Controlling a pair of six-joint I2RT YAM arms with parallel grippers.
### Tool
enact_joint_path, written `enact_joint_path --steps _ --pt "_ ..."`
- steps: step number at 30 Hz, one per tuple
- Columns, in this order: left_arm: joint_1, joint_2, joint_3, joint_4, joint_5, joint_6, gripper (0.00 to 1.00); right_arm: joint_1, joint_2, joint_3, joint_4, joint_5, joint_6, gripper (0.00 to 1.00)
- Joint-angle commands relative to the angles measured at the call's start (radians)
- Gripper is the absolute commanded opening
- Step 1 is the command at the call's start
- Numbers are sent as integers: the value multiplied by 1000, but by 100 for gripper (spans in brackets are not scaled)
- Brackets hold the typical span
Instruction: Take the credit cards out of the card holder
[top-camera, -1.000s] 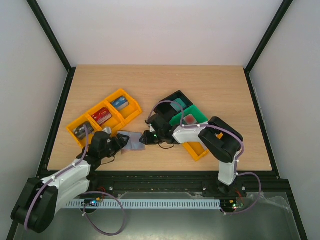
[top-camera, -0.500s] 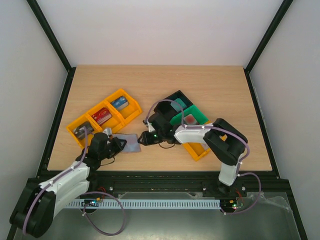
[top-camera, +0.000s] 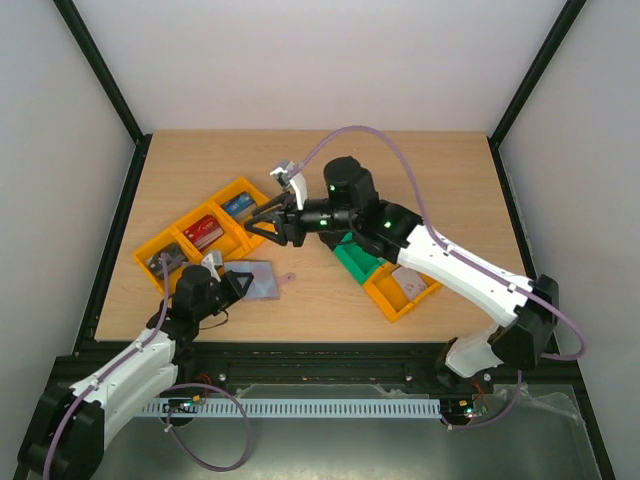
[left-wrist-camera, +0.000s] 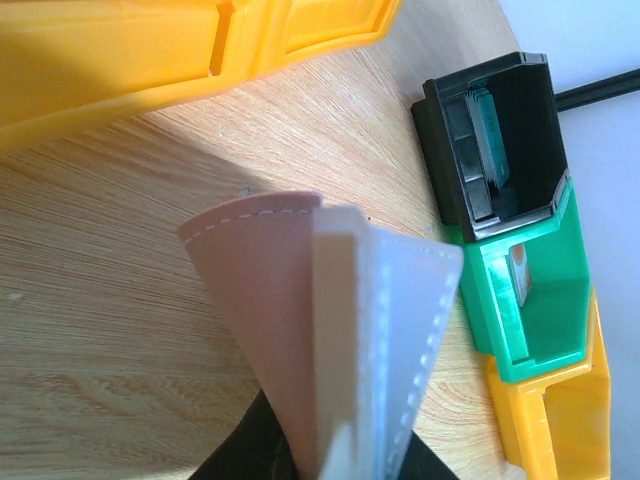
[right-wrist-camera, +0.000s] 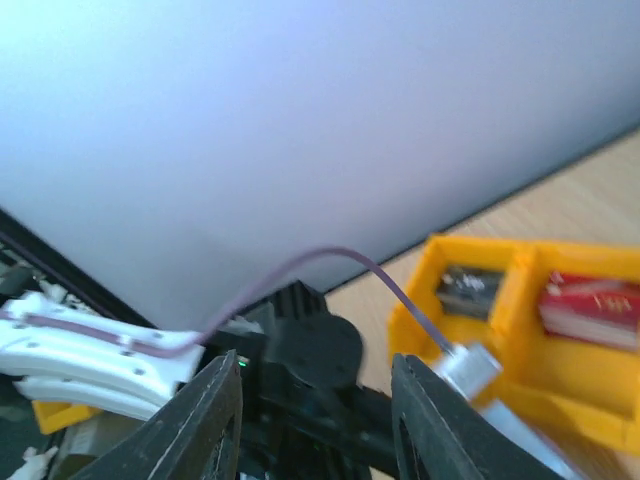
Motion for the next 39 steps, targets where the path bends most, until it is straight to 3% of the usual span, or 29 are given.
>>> enact_joint_path --steps 1,5,6,10,15,23,32,39 --pt "6 -7 7 32 -9 36 2 8 -49 54 19 -8 -5 41" --pt "11 -23 16 63 16 44 2 -8 -84 -17 -79 307 32 46" --pt "20 -28 23 100 47 41 2 -30 -97 -54 -90 326 61 46" --pt "90 -72 94 335 189 83 2 -122 -229 -223 -20 296 135 52" --pt "134 -109 230 417 353 160 2 -138 -372 -308 -44 297 22 66" --pt "136 -142 332 580 540 211 2 -138 -413 -332 49 128 -28 73" --pt "131 -144 360 633 565 218 2 -136 -348 -343 253 -93 -3 72" --pt "111 -143 366 649 587 225 2 -126 -335 -362 270 -24 -16 58"
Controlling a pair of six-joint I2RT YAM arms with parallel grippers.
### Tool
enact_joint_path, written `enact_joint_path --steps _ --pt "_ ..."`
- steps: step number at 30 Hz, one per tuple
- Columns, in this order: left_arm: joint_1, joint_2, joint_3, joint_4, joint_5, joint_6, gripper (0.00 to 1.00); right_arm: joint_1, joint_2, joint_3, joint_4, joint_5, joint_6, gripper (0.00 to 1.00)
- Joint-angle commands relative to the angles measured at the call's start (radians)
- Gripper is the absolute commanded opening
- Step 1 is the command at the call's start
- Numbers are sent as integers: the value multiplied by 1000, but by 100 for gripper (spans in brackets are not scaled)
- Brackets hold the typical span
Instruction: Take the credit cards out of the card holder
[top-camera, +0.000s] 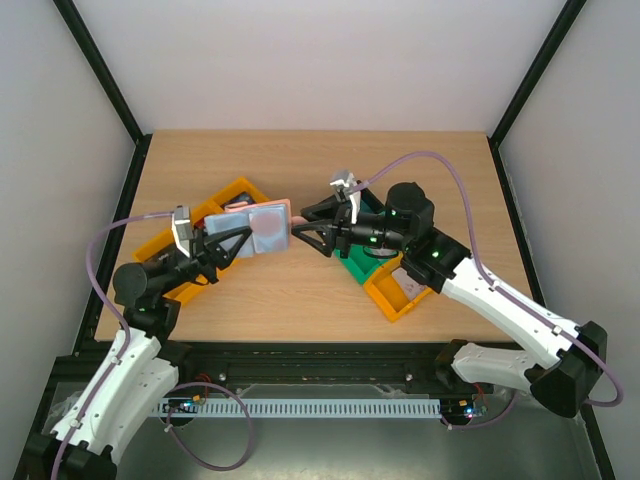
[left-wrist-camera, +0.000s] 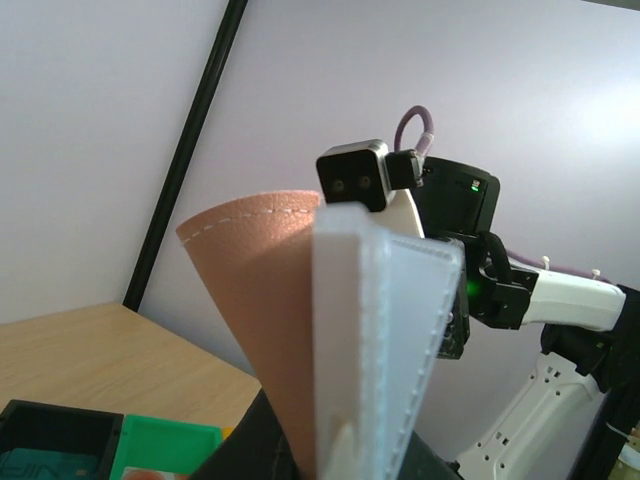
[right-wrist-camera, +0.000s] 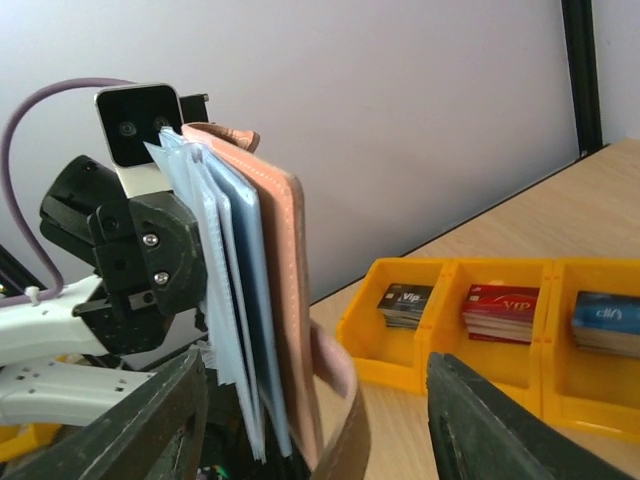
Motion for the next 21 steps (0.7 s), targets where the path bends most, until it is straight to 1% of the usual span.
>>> enact_joint_path --steps 1,7,10,14,18,21 --pt "-13 -6 36 83 28 23 2 7 10 -4 58 9 -16 57" --pt "-29 11 40 88 27 35 2 21 41 -2 59 -6 -24 56" --pt "-35 11 42 91 28 33 2 29 58 10 47 7 -31 52" --pt "-35 14 42 91 31 36 2 34 58 2 62 20 -34 49" --pt "-36 18 38 93 31 38 2 44 75 4 85 -7 -31 51" --pt "-40 20 31 90 30 41 2 67 100 16 103 -58 -30 55"
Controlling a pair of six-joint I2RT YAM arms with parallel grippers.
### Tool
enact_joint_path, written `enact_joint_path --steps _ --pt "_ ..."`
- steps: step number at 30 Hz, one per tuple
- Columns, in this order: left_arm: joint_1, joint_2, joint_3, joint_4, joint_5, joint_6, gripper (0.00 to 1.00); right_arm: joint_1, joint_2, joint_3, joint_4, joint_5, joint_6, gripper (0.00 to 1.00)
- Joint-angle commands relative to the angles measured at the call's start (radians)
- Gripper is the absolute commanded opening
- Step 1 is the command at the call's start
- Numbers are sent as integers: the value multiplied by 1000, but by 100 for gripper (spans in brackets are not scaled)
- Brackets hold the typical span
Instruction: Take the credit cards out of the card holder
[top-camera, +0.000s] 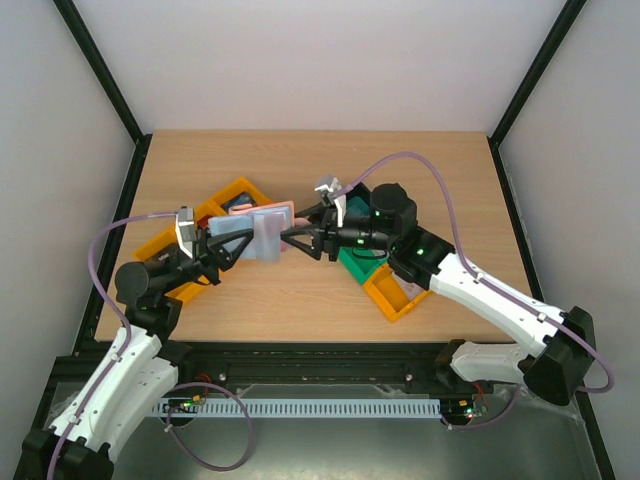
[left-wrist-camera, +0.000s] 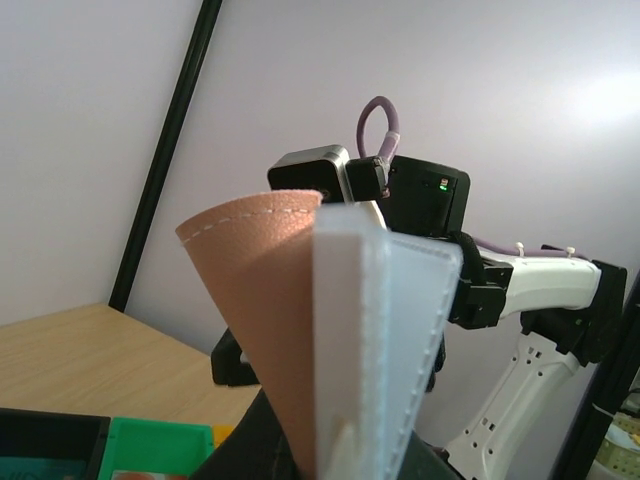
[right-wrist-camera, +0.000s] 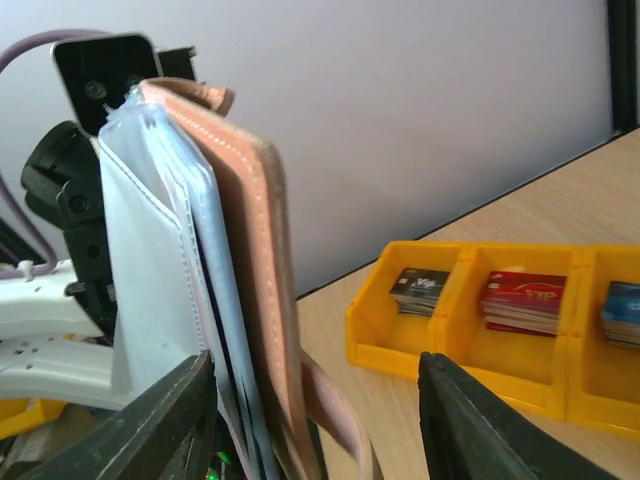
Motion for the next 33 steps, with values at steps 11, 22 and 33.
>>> enact_joint_path --steps 11,22,33 --pt "-15 -9 5 54 7 25 2 73 57 38 138 -91 18 30" --pt "-14 -56 -4 -184 -93 326 80 75 32 43 -32 150 12 2" --pt "-19 -57 1 -380 -196 533 94 125 92 73 -64 184 -4 2"
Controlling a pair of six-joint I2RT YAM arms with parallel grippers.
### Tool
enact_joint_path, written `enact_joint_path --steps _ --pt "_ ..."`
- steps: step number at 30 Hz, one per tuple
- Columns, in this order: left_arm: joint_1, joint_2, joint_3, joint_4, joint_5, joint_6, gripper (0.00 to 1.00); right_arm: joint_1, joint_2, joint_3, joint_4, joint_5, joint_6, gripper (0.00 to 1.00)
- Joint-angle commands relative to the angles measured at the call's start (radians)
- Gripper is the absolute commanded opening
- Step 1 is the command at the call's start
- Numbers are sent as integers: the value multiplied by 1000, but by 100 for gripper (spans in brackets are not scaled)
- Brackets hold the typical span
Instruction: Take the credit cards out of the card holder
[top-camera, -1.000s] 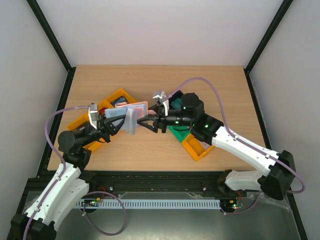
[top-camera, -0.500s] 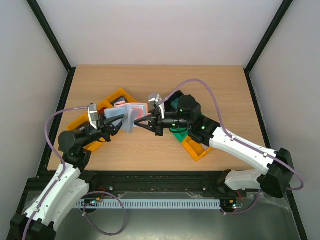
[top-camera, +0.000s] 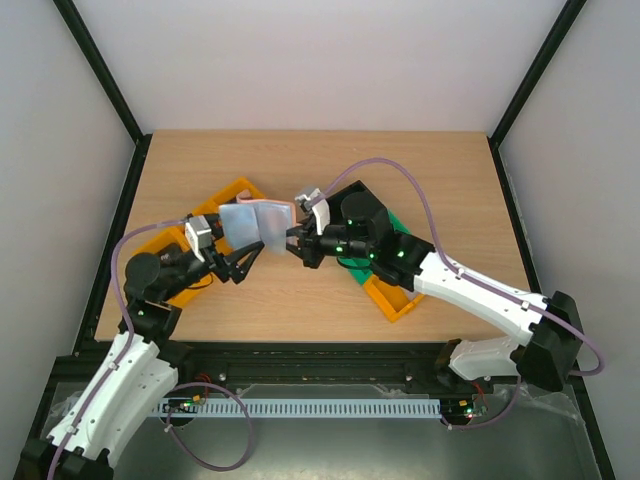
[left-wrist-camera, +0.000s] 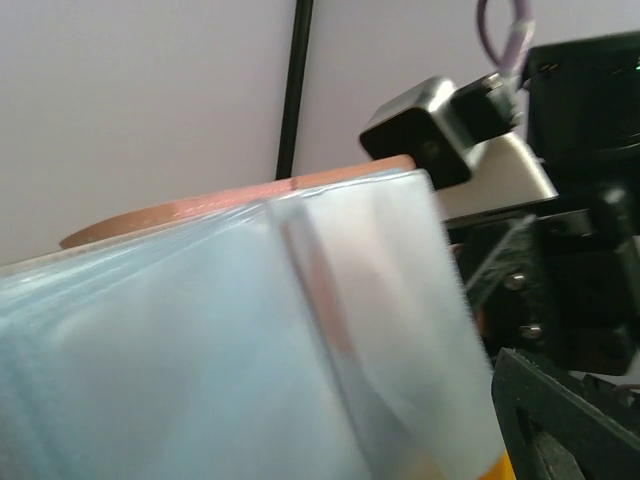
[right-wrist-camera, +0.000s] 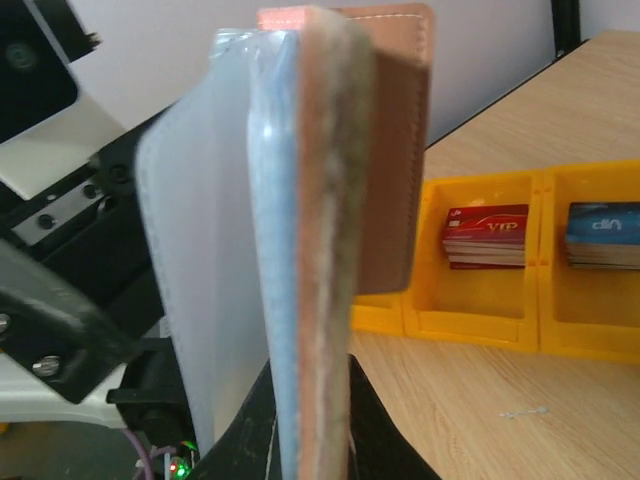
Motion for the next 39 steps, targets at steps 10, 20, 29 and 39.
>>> enact_joint_path --steps 10,20,29,39 --pt "-36 8 10 -62 -2 144 100 25 37 75 -34 134 15 2" --pt "-47 -53 31 -71 -506 965 99 25 157 155 -122 381 247 2" --pt "-209 -85 -17 -175 -331 1341 98 25 217 175 -65 248 291 2" --pt "-275 22 -46 -136 -399 1456 84 25 194 155 -45 195 289 2"
